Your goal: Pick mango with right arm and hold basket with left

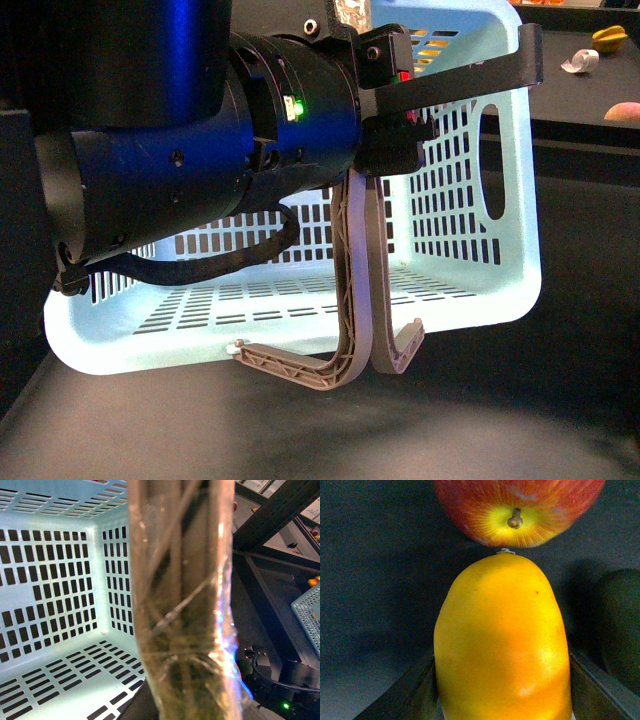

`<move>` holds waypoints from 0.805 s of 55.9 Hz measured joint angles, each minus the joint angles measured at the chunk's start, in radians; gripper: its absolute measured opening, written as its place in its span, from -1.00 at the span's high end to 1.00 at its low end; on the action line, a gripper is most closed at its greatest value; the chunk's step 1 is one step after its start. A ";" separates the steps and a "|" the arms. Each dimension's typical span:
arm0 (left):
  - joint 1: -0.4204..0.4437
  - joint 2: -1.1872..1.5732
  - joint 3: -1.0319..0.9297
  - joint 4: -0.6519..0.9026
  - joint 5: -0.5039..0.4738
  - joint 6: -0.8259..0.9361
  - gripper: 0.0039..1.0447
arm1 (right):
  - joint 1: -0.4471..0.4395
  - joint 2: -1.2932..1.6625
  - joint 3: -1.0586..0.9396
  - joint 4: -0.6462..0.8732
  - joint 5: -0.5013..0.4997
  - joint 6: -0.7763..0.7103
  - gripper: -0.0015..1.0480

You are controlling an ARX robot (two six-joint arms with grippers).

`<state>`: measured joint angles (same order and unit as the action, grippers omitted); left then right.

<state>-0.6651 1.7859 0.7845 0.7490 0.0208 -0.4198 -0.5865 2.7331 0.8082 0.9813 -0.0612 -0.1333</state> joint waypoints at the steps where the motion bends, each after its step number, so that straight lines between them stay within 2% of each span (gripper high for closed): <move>1: 0.000 0.000 0.000 0.000 0.000 0.000 0.89 | -0.003 -0.011 -0.010 -0.006 -0.010 0.004 -0.16; 11: 0.000 0.000 0.000 0.000 0.000 0.000 0.89 | -0.007 -0.134 -0.089 -0.050 -0.097 0.027 -0.15; 21: 0.000 0.000 0.000 0.000 0.001 0.000 0.89 | 0.031 -0.361 -0.195 -0.119 -0.232 0.067 -0.14; 32: 0.000 0.000 0.000 0.000 0.001 0.000 0.89 | 0.135 -0.766 -0.335 -0.242 -0.428 0.161 -0.14; 45: 0.000 0.000 0.000 0.000 -0.001 0.000 0.89 | 0.280 -1.128 -0.397 -0.356 -0.522 0.258 -0.14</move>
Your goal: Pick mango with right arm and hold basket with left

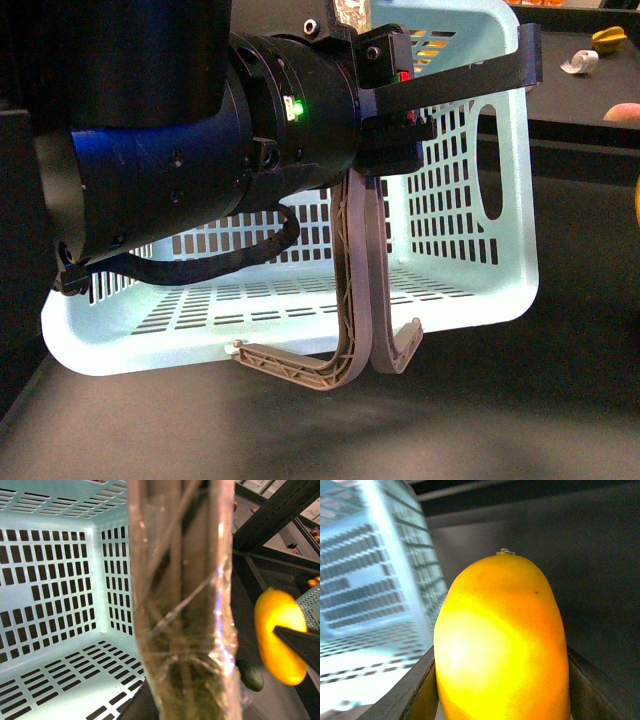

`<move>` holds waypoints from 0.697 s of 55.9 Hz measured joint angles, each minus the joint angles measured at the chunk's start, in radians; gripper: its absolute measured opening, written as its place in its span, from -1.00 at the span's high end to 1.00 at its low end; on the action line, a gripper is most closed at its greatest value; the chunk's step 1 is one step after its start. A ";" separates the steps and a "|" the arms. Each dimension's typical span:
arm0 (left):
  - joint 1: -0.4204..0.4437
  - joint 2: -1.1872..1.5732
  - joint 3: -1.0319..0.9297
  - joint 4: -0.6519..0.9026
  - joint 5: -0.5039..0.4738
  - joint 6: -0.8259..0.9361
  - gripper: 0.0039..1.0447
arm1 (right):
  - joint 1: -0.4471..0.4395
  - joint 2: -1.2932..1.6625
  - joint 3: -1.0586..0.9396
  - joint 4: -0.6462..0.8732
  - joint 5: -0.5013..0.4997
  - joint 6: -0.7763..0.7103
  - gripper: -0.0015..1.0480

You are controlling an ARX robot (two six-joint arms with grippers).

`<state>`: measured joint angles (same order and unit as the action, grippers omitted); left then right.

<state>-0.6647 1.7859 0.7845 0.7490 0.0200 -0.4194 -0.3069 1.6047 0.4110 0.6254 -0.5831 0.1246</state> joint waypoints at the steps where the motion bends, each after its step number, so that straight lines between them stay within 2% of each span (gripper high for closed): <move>1: 0.000 0.000 0.000 0.000 0.000 0.000 0.89 | 0.011 -0.019 -0.002 -0.004 0.000 0.007 -0.14; 13: 0.000 0.000 0.000 0.000 0.002 0.000 0.89 | 0.202 -0.175 0.004 -0.016 0.086 0.088 -0.14; 22: 0.000 0.000 0.000 0.000 0.002 0.000 0.89 | 0.346 -0.097 0.038 0.034 0.209 0.138 -0.14; 26: 0.000 0.000 0.000 0.000 0.001 0.000 0.89 | 0.428 0.005 0.086 0.075 0.295 0.167 -0.14; 39: 0.000 0.000 0.000 0.000 0.002 0.000 0.89 | 0.531 0.213 0.187 0.159 0.428 0.210 -0.14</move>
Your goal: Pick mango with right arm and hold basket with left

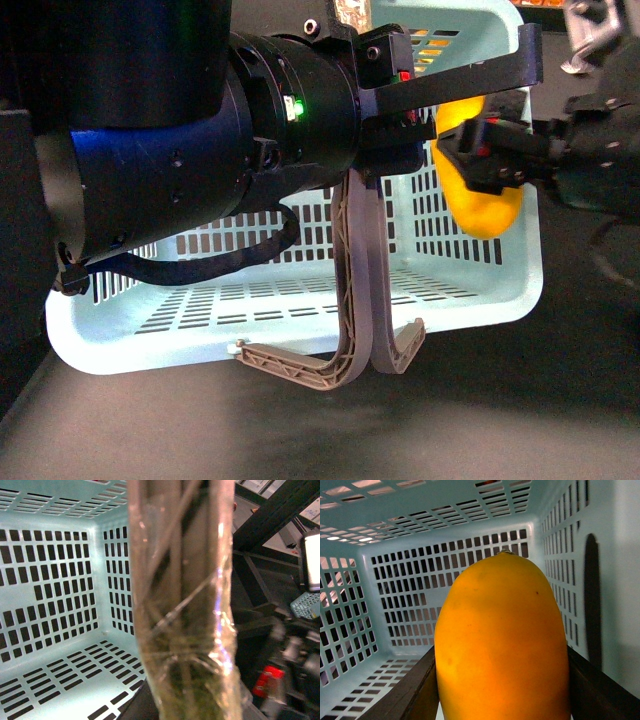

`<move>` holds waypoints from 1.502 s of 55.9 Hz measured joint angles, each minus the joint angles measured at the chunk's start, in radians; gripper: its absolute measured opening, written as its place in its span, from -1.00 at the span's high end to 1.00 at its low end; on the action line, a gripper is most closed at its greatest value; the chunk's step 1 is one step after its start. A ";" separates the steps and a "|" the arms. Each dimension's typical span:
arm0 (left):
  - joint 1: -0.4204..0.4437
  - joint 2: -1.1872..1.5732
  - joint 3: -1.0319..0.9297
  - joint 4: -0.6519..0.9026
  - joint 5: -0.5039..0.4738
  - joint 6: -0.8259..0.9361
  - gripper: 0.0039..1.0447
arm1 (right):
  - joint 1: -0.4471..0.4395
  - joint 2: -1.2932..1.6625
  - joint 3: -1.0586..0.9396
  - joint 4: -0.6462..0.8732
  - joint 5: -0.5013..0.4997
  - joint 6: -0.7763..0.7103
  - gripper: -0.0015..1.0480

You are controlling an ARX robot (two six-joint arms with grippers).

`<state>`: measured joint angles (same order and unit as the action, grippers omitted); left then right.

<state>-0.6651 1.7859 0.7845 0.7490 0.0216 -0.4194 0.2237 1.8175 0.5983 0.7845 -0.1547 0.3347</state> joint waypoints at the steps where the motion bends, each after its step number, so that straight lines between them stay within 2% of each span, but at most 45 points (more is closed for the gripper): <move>1: 0.000 0.000 0.000 0.000 0.000 0.000 0.89 | 0.003 0.010 0.005 0.004 0.006 0.001 -0.15; 7: 0.000 0.000 0.000 0.000 0.000 0.000 0.89 | 0.014 0.068 0.032 0.031 0.029 0.021 -0.54; 16: 0.000 0.000 0.000 0.000 0.007 0.000 0.89 | 0.004 0.039 0.020 0.059 0.019 0.033 -0.88; 29: 0.000 0.003 -0.001 0.000 -0.005 0.001 0.89 | -0.068 -0.182 -0.099 0.053 -0.026 0.037 -0.85; 44: 0.000 0.003 -0.001 0.000 0.000 0.000 0.89 | -0.184 -0.654 -0.311 -0.210 0.033 0.002 -0.85; 53: 0.000 0.003 -0.001 0.000 0.004 0.000 0.89 | -0.182 -0.868 -0.390 -0.330 0.086 -0.025 -0.85; 68: 0.000 0.003 -0.001 0.000 -0.002 0.000 0.89 | -0.127 -1.303 -0.485 -0.708 0.226 -0.014 -0.85; 84: 0.000 0.003 -0.001 0.000 0.001 0.000 0.89 | -0.124 -1.345 -0.493 -0.711 0.233 -0.025 -0.83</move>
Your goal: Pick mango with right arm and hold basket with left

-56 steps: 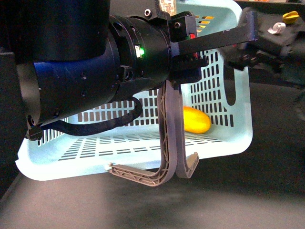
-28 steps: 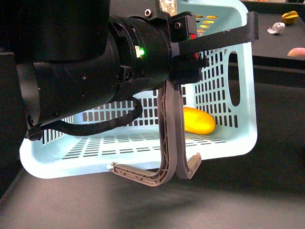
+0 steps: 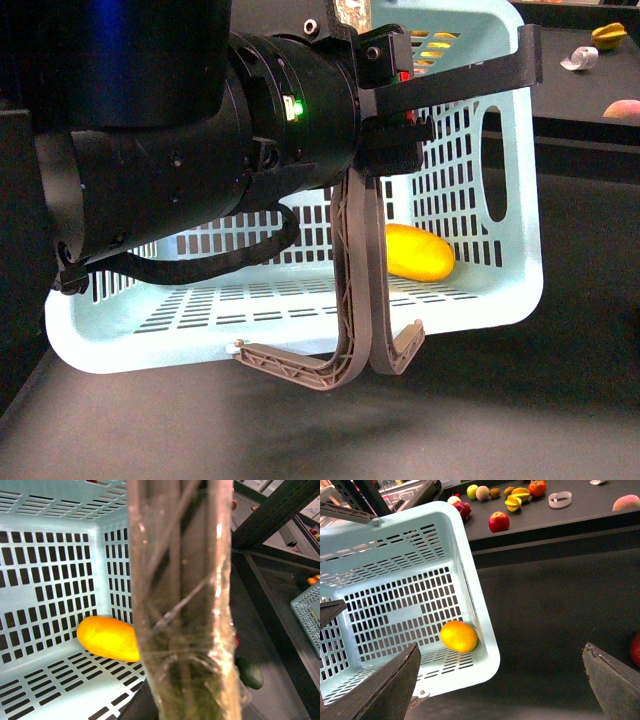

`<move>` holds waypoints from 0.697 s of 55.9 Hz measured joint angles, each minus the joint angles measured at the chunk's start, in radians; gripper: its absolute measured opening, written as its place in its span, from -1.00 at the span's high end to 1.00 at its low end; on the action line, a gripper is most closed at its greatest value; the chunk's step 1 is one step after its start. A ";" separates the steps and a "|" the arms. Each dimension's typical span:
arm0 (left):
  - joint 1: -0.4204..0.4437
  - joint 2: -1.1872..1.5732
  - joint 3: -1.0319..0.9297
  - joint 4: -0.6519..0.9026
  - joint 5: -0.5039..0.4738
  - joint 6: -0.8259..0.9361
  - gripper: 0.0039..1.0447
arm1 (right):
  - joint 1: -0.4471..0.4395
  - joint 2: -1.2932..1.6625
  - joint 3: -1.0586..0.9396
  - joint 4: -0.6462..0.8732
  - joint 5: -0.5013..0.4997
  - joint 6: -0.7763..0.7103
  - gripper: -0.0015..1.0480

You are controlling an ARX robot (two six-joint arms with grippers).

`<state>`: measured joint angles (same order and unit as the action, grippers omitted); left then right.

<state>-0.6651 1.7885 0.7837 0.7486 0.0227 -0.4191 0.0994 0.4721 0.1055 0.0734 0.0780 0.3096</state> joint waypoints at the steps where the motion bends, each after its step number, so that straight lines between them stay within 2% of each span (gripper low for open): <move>1: 0.000 0.000 0.000 0.000 0.000 0.000 0.89 | -0.008 -0.002 -0.018 0.052 -0.008 -0.022 -0.78; 7: 0.000 0.000 0.000 0.000 0.002 0.000 0.89 | -0.077 -0.035 -0.101 0.291 -0.074 -0.166 -0.48; 11: 0.000 0.000 0.000 0.000 -0.001 0.000 0.89 | -0.094 -0.067 -0.100 0.323 -0.069 -0.227 -0.28; 21: 0.000 0.000 0.000 0.000 -0.003 0.000 0.89 | -0.097 -0.133 -0.100 0.268 -0.076 -0.286 0.23; 32: 0.000 0.000 0.000 0.000 -0.001 0.000 0.89 | -0.097 -0.204 -0.100 0.198 -0.076 -0.303 0.91; 34: 0.000 0.000 0.000 0.000 0.000 0.000 0.89 | -0.097 -0.214 -0.100 0.188 -0.076 -0.307 0.98; 39: 0.000 0.000 0.000 0.000 0.000 0.000 0.89 | -0.097 -0.239 -0.100 0.164 -0.076 -0.306 0.96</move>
<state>-0.6651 1.7885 0.7837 0.7486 0.0223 -0.4194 0.0025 0.2333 0.0051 0.2379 0.0017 0.0032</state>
